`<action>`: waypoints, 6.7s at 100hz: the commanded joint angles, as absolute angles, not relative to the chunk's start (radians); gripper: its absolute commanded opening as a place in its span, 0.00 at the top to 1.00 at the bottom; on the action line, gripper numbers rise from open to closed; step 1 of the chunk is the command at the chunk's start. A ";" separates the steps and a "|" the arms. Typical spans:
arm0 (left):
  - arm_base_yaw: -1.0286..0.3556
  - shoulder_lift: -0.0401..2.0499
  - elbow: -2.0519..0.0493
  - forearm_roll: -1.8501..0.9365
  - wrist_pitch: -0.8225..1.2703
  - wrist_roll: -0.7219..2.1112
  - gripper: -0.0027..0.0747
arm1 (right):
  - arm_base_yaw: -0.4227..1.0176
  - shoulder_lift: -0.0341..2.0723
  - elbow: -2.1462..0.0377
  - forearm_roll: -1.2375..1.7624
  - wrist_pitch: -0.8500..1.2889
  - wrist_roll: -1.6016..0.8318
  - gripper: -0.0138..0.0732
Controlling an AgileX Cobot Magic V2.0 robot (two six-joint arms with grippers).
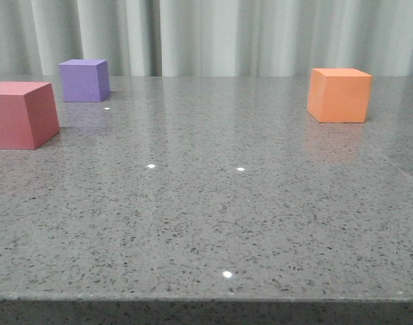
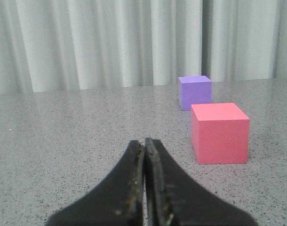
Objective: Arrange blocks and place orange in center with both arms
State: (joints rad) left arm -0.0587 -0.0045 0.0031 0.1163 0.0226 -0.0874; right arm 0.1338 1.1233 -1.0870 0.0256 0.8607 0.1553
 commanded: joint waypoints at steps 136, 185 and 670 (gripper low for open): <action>-0.055 -0.035 0.045 0.110 -0.064 -0.090 0.99 | 0.200 1.801 -1.630 0.013 0.812 0.147 0.47; -0.055 -0.035 0.045 0.110 -0.064 -0.090 0.99 | 0.418 1.827 -1.887 -0.151 0.918 0.444 0.47; -0.055 -0.035 0.045 0.110 -0.064 -0.090 0.99 | -0.046 0.453 -0.540 -0.140 0.259 0.163 0.92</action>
State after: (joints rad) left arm -0.0587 -0.0045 0.0031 0.1163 0.0226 -0.0874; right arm -0.0385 0.4485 -0.5160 -0.1388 0.3448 0.1691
